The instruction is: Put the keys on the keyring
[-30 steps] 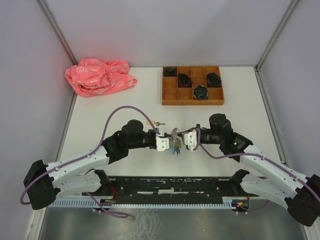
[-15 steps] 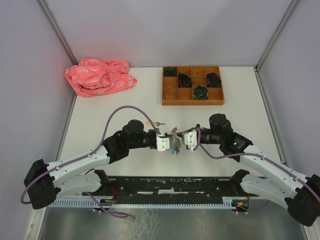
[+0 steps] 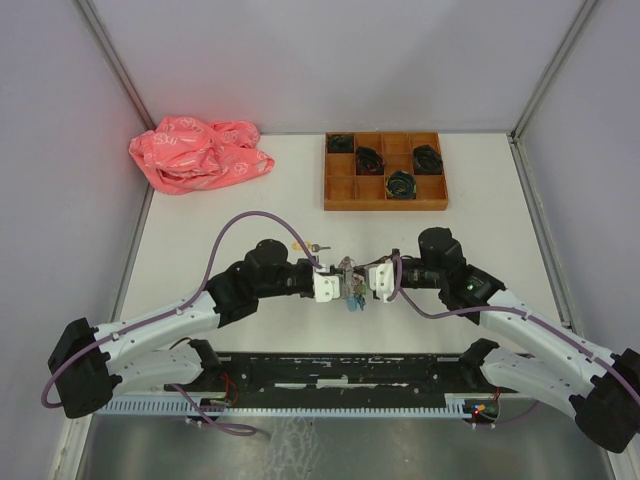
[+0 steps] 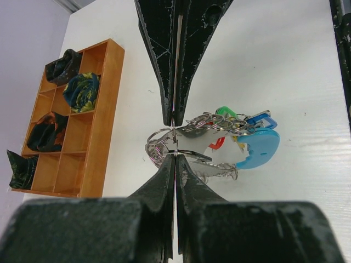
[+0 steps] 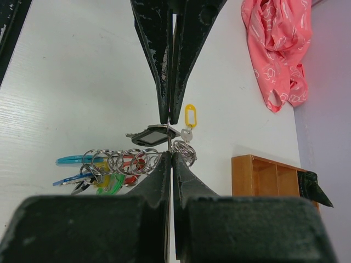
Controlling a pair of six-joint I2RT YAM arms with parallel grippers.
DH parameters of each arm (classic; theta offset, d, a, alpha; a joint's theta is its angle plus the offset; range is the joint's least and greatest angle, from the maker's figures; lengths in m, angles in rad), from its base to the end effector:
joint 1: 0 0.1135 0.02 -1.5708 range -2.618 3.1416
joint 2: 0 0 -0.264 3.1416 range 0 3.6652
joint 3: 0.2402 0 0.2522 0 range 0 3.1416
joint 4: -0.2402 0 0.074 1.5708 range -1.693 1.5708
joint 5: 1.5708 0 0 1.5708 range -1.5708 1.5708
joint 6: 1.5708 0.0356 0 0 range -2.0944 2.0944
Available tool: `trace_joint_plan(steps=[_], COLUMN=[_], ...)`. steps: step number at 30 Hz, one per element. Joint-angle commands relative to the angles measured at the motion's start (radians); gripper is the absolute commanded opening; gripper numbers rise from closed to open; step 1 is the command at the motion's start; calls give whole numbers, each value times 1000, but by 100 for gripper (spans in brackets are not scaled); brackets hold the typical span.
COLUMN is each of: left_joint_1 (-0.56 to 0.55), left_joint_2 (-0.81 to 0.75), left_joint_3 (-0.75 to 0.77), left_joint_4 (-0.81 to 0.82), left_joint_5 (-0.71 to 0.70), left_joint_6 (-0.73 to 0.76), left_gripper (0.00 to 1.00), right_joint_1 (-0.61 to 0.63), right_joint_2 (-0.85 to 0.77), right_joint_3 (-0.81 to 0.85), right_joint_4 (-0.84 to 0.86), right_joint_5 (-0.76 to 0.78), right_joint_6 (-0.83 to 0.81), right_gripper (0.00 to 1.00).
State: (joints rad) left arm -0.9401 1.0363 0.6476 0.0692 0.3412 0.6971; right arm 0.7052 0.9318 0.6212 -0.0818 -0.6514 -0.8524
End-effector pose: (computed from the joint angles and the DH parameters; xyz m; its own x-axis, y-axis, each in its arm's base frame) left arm 0.1302 -0.1985 0.2696 0.4669 0.3865 -0.7954 0.8461 0.0665 0.5289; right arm 0.1449 0.1517 0.2685 0.5176 -0.3457 -0.7827 -0.8393 -0.0270 -0.5430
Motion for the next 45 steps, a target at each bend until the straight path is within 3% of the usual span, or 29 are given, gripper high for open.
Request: trace_joint_plan(steps=[1,45], left_joint_1=[-5,-5], left_joint_2=[2,2], left_joint_3=[-4,-8], left_joint_4=[67,78], left_joint_5=[-5,2], left_joint_6=[-24,-48], left_gripper=[3,3], right_joint_1=[5,4], right_joint_2=[-11,-16], right_joint_3=[11,14], right_joint_4=[73,82], right_joint_5=[-24,18], right_joint_6=[13,57], right_gripper=[1,1])
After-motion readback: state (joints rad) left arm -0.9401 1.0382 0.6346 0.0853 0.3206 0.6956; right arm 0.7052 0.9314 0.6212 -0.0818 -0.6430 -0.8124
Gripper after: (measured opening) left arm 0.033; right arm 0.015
